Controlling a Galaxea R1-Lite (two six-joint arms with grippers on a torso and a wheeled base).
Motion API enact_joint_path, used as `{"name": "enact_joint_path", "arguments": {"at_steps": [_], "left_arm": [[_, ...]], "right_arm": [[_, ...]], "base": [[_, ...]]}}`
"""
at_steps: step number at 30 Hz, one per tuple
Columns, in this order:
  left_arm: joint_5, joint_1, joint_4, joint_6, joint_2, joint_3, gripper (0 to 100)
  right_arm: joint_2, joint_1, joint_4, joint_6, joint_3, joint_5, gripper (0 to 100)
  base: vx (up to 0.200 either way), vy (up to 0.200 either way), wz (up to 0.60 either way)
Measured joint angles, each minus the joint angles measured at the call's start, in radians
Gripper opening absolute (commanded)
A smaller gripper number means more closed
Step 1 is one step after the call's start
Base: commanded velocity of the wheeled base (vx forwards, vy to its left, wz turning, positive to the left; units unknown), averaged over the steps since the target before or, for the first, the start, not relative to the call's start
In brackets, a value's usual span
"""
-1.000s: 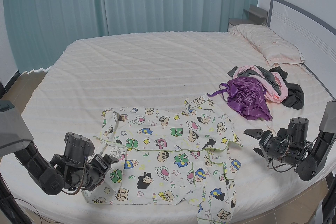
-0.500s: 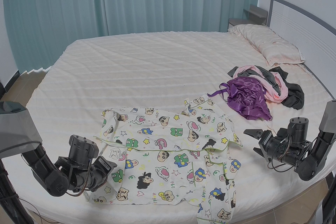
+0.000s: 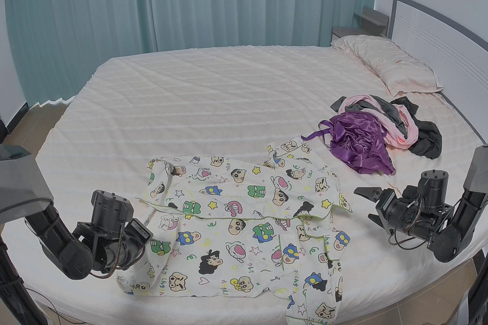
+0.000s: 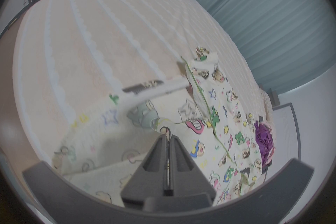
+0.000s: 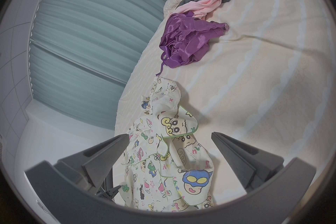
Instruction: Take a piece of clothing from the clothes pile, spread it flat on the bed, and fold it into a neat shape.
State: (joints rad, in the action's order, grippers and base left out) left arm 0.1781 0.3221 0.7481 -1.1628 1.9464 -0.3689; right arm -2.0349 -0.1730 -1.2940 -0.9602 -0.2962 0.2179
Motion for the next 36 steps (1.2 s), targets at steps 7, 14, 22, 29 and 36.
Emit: {"name": "enact_joint_path", "arguments": {"at_steps": [7,14,22,29,36], "left_arm": [[-0.022,-0.131,0.057,0.077,-0.015,-0.002,0],[-0.113,-0.241,0.148,0.096,-0.008,0.009,0],[-0.129,-0.299,0.177,0.099,0.025,-0.002,100],[-0.130,-0.313,0.224,0.097,0.059,-0.003,100],[-0.218,-0.330,0.227,0.086,0.056,0.015,100]], "right_arm": [[0.000,0.000,0.000,0.001,0.000,-0.001,100],[0.000,0.000,0.000,0.001,0.000,-0.001,100],[-0.001,0.000,0.000,0.003,0.001,-0.002,100],[-0.003,-0.001,0.001,0.020,0.004,-0.004,100],[-0.006,-0.008,0.011,0.017,-0.006,-0.001,100]], "base": [[0.000,0.000,0.00],[0.000,0.000,0.00],[0.000,0.000,0.00],[0.000,0.000,0.00],[0.000,0.000,0.00]]}}
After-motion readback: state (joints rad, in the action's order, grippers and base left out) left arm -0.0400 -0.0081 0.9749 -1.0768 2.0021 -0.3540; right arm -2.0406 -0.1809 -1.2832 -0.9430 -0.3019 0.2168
